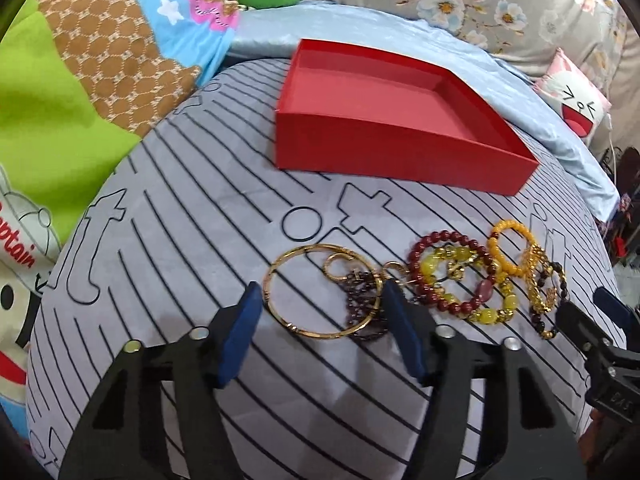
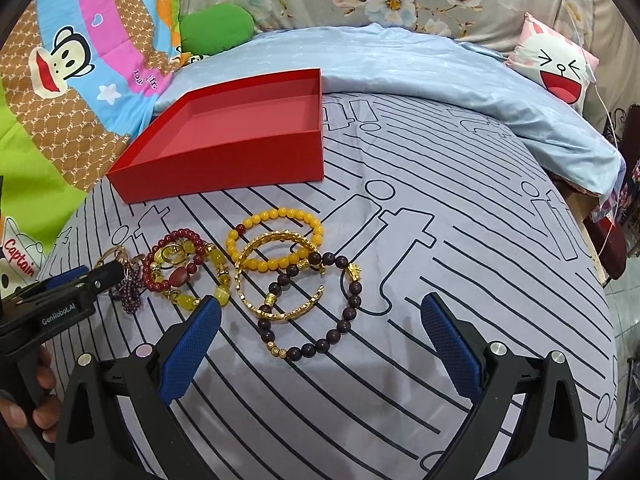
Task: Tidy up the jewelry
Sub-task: 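Move left tool to the thin gold bangle while right tool approaches the gold chain bangle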
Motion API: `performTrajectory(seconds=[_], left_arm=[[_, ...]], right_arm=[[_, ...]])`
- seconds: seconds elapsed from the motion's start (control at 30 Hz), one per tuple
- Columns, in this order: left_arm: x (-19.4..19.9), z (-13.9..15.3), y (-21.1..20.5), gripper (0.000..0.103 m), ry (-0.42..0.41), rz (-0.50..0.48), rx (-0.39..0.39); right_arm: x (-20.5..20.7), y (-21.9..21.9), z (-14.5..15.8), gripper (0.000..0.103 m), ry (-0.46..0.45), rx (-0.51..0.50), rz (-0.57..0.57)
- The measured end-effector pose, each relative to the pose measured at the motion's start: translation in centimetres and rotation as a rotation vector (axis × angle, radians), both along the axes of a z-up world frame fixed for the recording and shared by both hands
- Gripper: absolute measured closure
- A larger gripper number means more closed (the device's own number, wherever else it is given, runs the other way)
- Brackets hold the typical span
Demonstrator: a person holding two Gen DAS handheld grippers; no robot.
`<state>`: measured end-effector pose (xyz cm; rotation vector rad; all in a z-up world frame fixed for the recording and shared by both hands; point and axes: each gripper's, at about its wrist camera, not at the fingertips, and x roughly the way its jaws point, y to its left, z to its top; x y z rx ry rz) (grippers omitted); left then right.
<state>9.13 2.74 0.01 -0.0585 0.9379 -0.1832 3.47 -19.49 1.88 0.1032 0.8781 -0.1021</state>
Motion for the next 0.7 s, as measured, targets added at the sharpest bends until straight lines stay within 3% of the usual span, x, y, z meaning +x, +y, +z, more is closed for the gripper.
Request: performTrajectory(seconds=[0.47, 0.7], left_arm=[[-1.7, 2.7, 0.0, 0.046, -0.068, -0.024, 0.004], [-2.3, 3.0, 0.2, 0.047, -0.065, -0.039, 0.001]], right_arm=[[-0.5, -1.3, 0.6, 0.007, -0.01, -0.002, -0.004], [0.0, -0.4, 1.1, 0.008, -0.017, 0.024, 0.029]])
